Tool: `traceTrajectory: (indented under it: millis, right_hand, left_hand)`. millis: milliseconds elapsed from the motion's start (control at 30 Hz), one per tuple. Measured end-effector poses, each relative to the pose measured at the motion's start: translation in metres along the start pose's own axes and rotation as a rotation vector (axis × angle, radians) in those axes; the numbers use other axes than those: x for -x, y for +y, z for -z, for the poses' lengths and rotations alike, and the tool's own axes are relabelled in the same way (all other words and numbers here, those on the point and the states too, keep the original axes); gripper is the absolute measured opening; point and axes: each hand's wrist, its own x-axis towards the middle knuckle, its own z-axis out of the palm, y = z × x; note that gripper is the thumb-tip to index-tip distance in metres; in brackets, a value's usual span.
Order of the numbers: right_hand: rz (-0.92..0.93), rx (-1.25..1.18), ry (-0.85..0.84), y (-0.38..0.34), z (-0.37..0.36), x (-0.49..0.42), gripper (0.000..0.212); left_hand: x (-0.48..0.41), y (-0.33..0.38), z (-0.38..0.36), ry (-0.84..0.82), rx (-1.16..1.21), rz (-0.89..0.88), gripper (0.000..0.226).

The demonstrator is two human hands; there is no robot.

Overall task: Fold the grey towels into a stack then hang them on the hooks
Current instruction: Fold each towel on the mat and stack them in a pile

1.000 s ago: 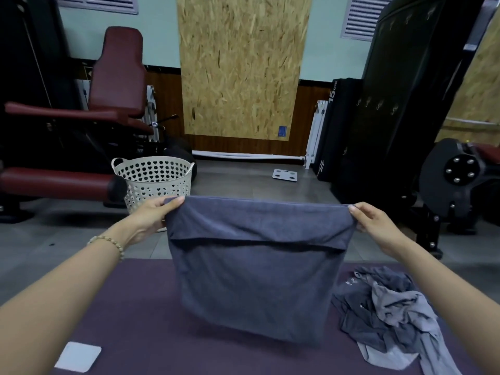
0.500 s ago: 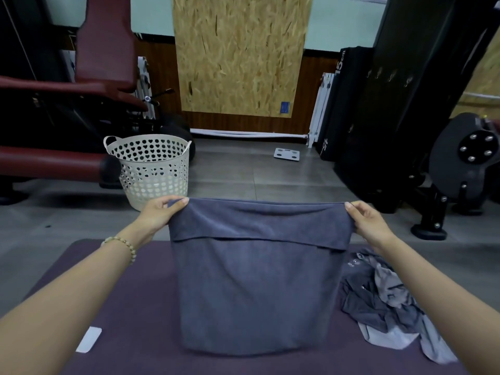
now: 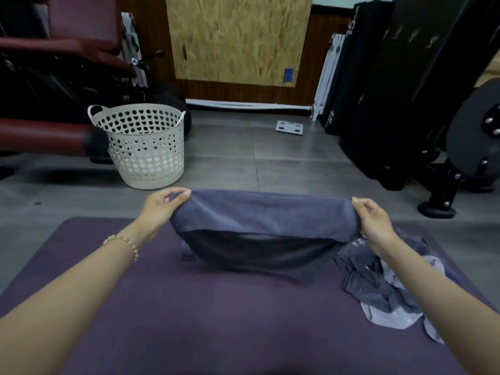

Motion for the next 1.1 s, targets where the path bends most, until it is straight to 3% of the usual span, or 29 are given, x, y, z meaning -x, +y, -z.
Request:
traceTrajectory:
  millis: [233,500,600,700,733,867,933,1000,1100]
  right_hand:
    - [-0.293,0.247,-0.152,0.141,-0.017,0.025,0.028]
    - [-0.572,0.471,-0.341,0.284,-0.053,0.029,0.038]
    - [-0.642,0.557,-0.347,0.328,-0.064,0.016,0.041]
    - [-0.651,0.673,-0.396,0.359,-0.073,0.001,0.037]
    - [-0.641,0.687,-0.387,0.363,-0.077,-0.007,0.035]
    - [-0.657,0.446,-0.248,0.376,-0.093,-0.038,0.027]
    - [-0.709,0.291,-0.147,0.381,-0.103,-0.049,0.023]
    - [-0.735,0.262,-0.156,0.387,-0.11,-0.058,0.024]
    - [-0.815,0.213,-0.255,0.389,-0.122,-0.068,0.016]
  left_hand:
    - [0.018,-0.125,0.0,-0.257,-0.327,0.302,0.003]
    - [0.015,-0.278,-0.027,-0.46,-0.518,0.455,0.021]
    - [0.001,-0.329,-0.039,-0.434,-0.608,0.449,0.024]
    - [-0.019,-0.37,-0.051,-0.372,-0.657,0.463,0.007]
    - [-0.027,-0.381,-0.053,-0.352,-0.658,0.476,0.011]
    - [-0.048,-0.401,-0.067,-0.258,-0.659,0.411,0.036]
    - [-0.053,-0.408,-0.079,-0.287,-0.751,0.322,0.048]
    - [-0.057,-0.413,-0.091,-0.301,-0.795,0.296,0.053]
    - [-0.065,-0.416,-0.104,-0.143,-0.698,0.343,0.044]
